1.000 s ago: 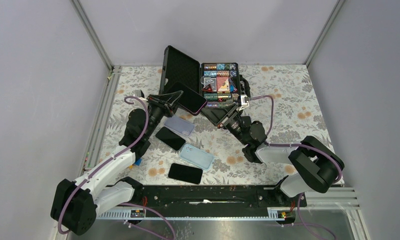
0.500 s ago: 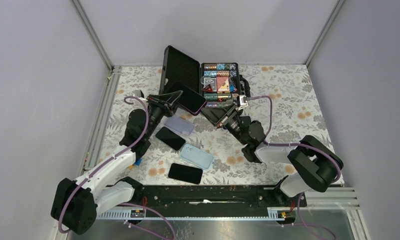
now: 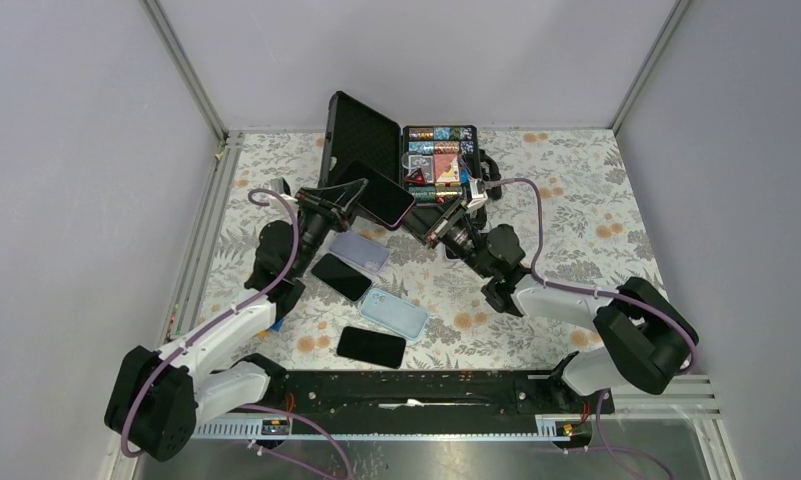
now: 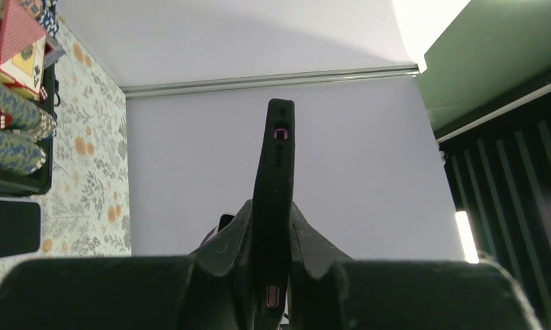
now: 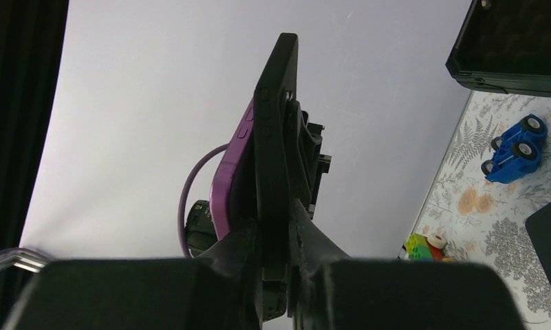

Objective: Take the phone out of the phone case
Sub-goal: Remove the phone case from the phone.

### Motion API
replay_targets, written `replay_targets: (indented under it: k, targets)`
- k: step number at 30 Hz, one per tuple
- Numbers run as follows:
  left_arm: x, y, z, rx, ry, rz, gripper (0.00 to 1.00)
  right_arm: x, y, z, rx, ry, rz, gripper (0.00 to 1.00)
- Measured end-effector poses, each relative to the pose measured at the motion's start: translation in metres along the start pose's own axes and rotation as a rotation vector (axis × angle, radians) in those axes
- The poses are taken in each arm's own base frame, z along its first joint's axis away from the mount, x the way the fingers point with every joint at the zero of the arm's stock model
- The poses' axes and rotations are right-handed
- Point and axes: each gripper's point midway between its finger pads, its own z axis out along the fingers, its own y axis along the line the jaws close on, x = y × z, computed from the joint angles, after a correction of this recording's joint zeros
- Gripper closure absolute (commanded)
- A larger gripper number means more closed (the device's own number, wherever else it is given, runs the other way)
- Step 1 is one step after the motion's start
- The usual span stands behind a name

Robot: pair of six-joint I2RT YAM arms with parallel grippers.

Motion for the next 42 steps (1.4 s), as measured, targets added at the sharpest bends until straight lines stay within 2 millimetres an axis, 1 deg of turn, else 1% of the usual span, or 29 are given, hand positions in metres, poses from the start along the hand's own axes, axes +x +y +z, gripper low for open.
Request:
replay_targets:
  k: [1, 3, 4, 5, 6, 8, 11, 13, 16, 19, 21, 25, 27, 29, 31, 34, 36, 38, 42]
  targets:
    - [0.0, -0.001, 0.0, 0.006, 0.001, 0.009, 0.76, 0.0, 0.001, 0.0, -0.007, 0.0, 0.0, 1.0]
    - [0.001, -0.005, -0.001, 0.019, 0.003, 0.03, 0.54, 0.0, 0.0, 0.001, -0.013, 0.0, -0.004, 1.0]
    - [0.004, -0.005, -0.003, 0.017, 0.019, 0.041, 0.45, 0.001, -0.002, 0.0, -0.006, 0.004, -0.01, 1.0]
    - [0.009, -0.005, -0.007, 0.004, 0.037, 0.058, 0.38, 0.002, -0.008, -0.001, 0.015, 0.009, -0.018, 1.0]
    - [0.013, -0.005, -0.01, -0.017, 0.053, 0.082, 0.32, 0.004, -0.014, -0.003, 0.04, 0.015, -0.03, 1.0]
    - [0.018, -0.002, -0.015, -0.067, 0.075, 0.151, 0.24, 0.006, -0.023, -0.01, 0.084, 0.027, -0.055, 1.0]
    - [0.021, -0.001, -0.024, -0.13, 0.095, 0.247, 0.17, 0.006, -0.017, -0.019, 0.102, 0.035, -0.091, 1.0]
    - [0.019, -0.001, -0.031, -0.149, 0.09, 0.299, 0.16, 0.003, -0.011, -0.022, 0.1, 0.032, -0.109, 1.0]
    - [0.011, 0.007, -0.041, -0.19, 0.074, 0.38, 0.11, -0.002, -0.015, -0.029, 0.148, 0.027, -0.129, 1.0]
    - [0.0, 0.024, -0.047, -0.259, 0.049, 0.457, 0.1, -0.005, -0.027, -0.035, 0.214, 0.025, -0.146, 1.0]
    - [-0.006, 0.037, -0.052, -0.308, 0.046, 0.509, 0.1, -0.008, -0.041, -0.042, 0.282, 0.028, -0.16, 1.0]
    - [-0.01, 0.055, -0.06, -0.372, 0.074, 0.614, 0.1, -0.011, -0.062, -0.057, 0.412, 0.039, -0.201, 1.0]
    - [-0.011, 0.059, -0.064, -0.393, 0.093, 0.669, 0.1, -0.012, -0.067, -0.061, 0.466, 0.055, -0.225, 1.0]
    - [-0.008, 0.053, -0.063, -0.38, 0.114, 0.725, 0.1, -0.014, -0.068, -0.064, 0.5, 0.059, -0.246, 1.0]
    - [0.002, 0.041, -0.059, -0.338, 0.152, 0.8, 0.12, -0.015, -0.068, -0.064, 0.521, 0.066, -0.255, 1.0]
    - [0.036, 0.021, -0.048, -0.261, 0.265, 0.926, 0.13, -0.015, -0.064, -0.063, 0.539, 0.077, -0.26, 1.0]
    - [0.056, 0.015, -0.042, -0.221, 0.328, 0.991, 0.14, -0.015, -0.063, -0.063, 0.547, 0.081, -0.261, 1.0]
    - [0.071, 0.019, -0.039, -0.198, 0.389, 1.062, 0.16, -0.015, -0.062, -0.063, 0.561, 0.088, -0.26, 1.0]
    - [0.088, 0.042, -0.042, -0.196, 0.487, 1.186, 0.2, -0.014, -0.06, -0.065, 0.582, 0.105, -0.257, 1.0]
